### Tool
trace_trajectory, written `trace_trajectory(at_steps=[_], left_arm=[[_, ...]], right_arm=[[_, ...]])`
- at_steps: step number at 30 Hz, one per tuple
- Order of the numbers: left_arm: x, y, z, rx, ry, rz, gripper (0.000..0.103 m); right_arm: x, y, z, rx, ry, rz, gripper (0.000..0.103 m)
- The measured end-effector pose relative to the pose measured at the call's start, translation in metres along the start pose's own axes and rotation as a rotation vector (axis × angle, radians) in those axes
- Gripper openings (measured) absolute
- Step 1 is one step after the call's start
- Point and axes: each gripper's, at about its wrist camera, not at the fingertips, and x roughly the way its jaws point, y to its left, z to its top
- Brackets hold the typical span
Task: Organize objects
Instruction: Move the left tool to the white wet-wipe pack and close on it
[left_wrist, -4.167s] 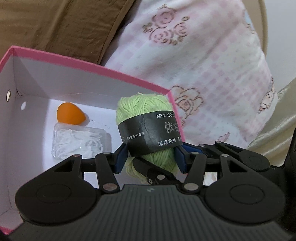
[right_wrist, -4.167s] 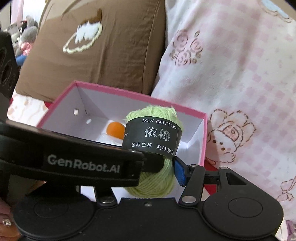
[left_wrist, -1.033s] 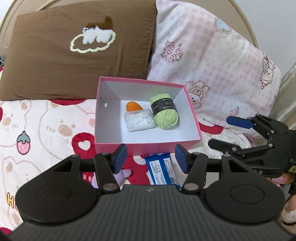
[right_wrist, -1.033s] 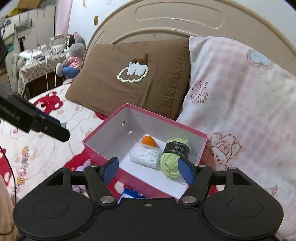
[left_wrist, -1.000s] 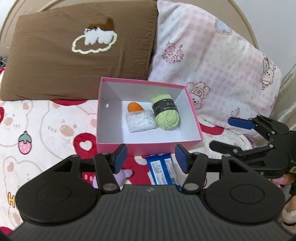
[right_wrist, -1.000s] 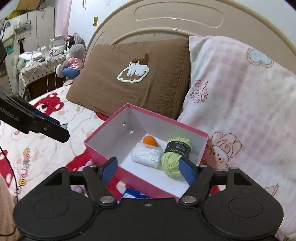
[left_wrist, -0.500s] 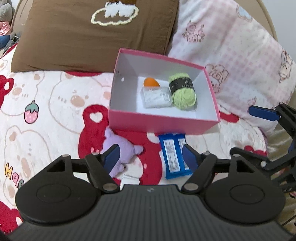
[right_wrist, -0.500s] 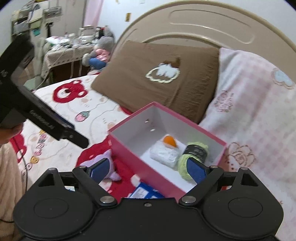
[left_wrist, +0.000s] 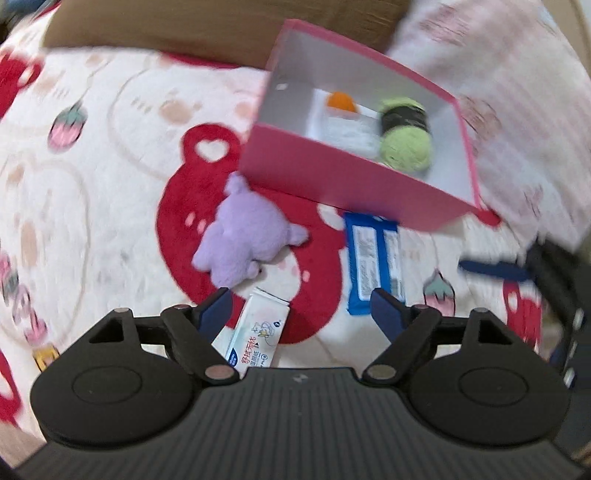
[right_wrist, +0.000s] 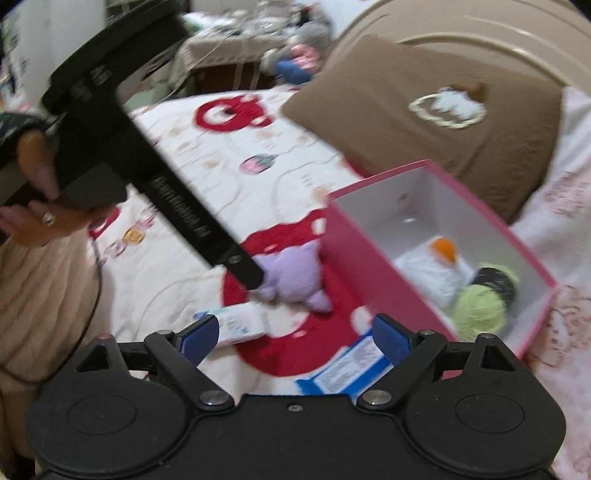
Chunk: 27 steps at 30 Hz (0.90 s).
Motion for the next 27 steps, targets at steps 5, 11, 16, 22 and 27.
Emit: trace_trajectory(at_steps=[5,11,16,22,27], left_arm=[[0.015,0.008,-0.005,-0.026,0.05,0.003,0.081],[0.031,0.019,-0.018,-0.078,0.117,-0.013,0.081],[0.042,0.022,-0.03,-0.065,0.109,0.012,0.079],[0.064,0.027,-0.045,-0.137,0.192,-0.023,0.078],[0.076,0.038,-0.052,-0.184,0.23,0.023,0.076]], right_arm=[[0.026,0.021,-0.005,-0.094,0.048,0.059,0.092],[0.051,0.032,-0.009,-0.143,0.084,0.087,0.092],[0.058,0.03,-0.019,-0.099,0.066,0.116,0.092],[0.078,0.033,-0.022,-0.113,0.098,0.139,0.092],[0.096,0.036,-0.025,-0.132,0.132,0.155,0.092]])
